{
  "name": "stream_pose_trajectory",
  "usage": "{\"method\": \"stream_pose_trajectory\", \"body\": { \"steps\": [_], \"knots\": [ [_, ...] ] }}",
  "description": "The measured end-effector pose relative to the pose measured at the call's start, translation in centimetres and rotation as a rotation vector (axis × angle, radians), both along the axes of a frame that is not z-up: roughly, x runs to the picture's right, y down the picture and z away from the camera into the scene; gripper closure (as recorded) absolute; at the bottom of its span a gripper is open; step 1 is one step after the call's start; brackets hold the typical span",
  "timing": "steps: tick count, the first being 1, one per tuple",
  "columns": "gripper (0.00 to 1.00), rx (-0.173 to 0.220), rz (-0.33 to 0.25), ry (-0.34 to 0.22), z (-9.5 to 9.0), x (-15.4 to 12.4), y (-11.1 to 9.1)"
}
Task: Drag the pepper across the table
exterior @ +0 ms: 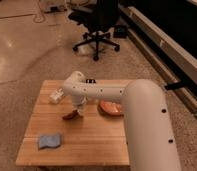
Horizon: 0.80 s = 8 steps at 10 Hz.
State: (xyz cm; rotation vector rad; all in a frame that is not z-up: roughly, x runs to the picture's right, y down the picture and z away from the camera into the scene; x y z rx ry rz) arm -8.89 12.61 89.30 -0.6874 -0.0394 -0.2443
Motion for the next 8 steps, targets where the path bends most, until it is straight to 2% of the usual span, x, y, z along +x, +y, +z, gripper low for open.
{"method": "stream_pose_trajectory", "body": {
  "steps": [2,4,6,8],
  "knots": [
    [0.74,0.004,-0.001,0.005,-0.2,-1.1,0.4],
    [0.74,0.004,-0.009,0.000,-0.8,-0.2,0.0],
    [0.74,0.001,-0.003,0.011,-0.8,1.9,0.0],
    [0.74,0.003,-0.004,0.014,-0.7,1.5,0.2]
  ]
}}
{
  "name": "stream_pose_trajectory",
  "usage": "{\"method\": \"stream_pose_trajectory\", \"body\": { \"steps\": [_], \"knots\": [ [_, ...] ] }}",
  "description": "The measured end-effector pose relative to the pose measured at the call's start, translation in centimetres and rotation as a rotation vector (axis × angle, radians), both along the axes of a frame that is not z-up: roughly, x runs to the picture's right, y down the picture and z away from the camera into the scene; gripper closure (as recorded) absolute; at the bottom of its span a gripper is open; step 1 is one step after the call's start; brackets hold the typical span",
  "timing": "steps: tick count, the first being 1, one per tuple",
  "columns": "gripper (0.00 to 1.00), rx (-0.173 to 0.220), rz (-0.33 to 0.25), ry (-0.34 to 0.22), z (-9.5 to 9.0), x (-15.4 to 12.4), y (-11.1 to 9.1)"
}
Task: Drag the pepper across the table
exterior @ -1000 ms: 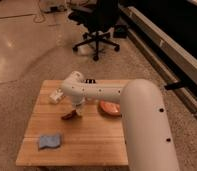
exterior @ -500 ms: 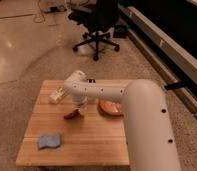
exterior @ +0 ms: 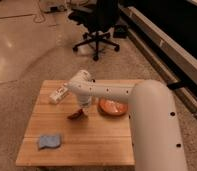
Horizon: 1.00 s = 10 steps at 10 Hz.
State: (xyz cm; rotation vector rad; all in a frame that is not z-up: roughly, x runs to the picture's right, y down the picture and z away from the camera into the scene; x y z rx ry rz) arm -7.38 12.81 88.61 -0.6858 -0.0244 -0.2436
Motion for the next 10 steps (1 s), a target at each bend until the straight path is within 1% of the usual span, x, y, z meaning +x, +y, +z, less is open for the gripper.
{"method": "stream_pose_trajectory", "body": {
  "steps": [1,2,4,5,7,8,9,10],
  "knots": [
    [0.74,0.008,-0.003,-0.007,-0.2,-0.3,-0.2],
    [0.74,0.012,0.001,-0.005,-0.3,0.0,-0.5],
    [0.74,0.002,-0.001,0.002,-0.7,2.3,0.0],
    [0.74,0.005,0.004,0.003,-0.5,2.6,-0.2],
    [0.74,0.013,0.004,0.012,-0.3,1.7,-0.1],
    [0.74,0.016,0.002,0.007,-0.2,0.6,-0.1],
    [0.74,0.011,0.002,0.010,-0.3,0.3,-0.2],
    [0.74,0.007,-0.001,0.013,-0.3,0.7,-0.1]
  ]
}}
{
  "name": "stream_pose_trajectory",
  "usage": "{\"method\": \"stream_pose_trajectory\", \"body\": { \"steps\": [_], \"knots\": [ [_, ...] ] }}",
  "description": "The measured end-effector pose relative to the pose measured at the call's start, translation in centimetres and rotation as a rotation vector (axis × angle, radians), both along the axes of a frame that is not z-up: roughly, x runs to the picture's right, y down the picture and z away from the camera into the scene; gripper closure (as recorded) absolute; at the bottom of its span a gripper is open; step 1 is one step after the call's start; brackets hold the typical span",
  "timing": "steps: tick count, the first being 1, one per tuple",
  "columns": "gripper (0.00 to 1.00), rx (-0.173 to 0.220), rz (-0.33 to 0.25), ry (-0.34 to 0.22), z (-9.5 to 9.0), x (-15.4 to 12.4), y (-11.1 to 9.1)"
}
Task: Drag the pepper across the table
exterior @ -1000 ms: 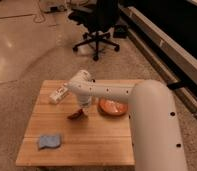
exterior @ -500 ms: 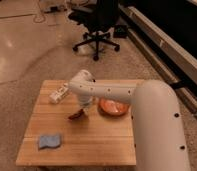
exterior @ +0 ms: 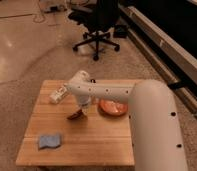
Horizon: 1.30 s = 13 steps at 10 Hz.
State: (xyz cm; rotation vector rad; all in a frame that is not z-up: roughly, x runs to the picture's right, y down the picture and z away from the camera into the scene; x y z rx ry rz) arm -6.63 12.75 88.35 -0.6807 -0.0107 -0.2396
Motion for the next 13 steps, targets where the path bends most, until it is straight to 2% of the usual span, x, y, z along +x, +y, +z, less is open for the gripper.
{"method": "stream_pose_trajectory", "body": {
  "steps": [2,5,7,8,10,12,13],
  "knots": [
    [0.74,-0.006,-0.004,0.000,-0.1,0.9,0.4],
    [0.74,0.003,0.004,0.008,-0.9,0.2,-0.9],
    [0.74,-0.001,-0.010,0.024,-0.6,0.5,0.2],
    [0.74,0.000,-0.016,0.031,-0.7,1.1,0.5],
    [0.74,-0.002,-0.002,0.032,-1.3,2.7,-0.4],
    [0.74,-0.003,-0.001,0.032,-1.4,2.0,-0.1],
    [0.74,-0.001,-0.003,0.031,-1.6,0.6,0.3]
  ]
}}
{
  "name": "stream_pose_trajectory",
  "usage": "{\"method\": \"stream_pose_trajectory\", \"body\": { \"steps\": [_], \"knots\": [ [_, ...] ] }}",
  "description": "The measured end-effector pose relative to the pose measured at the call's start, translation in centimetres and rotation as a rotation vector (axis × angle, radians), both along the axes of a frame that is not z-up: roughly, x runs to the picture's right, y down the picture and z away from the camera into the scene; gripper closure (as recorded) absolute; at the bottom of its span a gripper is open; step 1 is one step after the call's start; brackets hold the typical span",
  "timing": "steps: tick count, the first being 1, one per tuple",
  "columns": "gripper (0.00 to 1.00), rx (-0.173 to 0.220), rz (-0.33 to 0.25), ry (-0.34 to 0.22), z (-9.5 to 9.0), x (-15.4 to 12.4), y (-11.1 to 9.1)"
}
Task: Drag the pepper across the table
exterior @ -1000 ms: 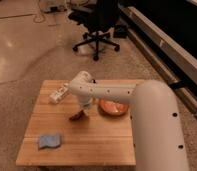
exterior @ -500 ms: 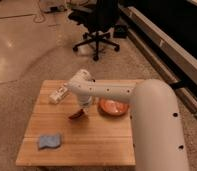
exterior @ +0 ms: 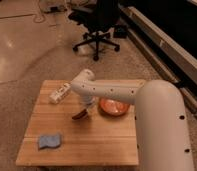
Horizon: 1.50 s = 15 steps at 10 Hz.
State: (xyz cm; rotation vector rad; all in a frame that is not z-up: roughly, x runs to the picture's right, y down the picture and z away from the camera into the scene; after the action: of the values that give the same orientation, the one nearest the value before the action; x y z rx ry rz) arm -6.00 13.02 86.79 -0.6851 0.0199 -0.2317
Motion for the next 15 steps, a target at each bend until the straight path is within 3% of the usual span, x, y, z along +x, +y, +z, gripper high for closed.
{"method": "stream_pose_trajectory", "body": {
  "steps": [4,7,8,9,11,14,15],
  "knots": [
    [0.74,0.000,-0.001,0.012,-0.6,0.5,-0.2],
    [0.74,-0.002,-0.006,0.018,-0.4,0.4,0.7],
    [0.74,0.000,-0.011,0.023,-0.7,0.5,0.2],
    [0.72,-0.003,-0.010,0.024,-0.7,1.3,-0.2],
    [0.54,0.000,-0.002,0.030,-0.6,2.8,1.1],
    [0.51,-0.004,0.002,0.027,-0.8,1.4,0.7],
    [0.51,-0.006,-0.002,0.030,-1.3,2.1,0.3]
  ]
}}
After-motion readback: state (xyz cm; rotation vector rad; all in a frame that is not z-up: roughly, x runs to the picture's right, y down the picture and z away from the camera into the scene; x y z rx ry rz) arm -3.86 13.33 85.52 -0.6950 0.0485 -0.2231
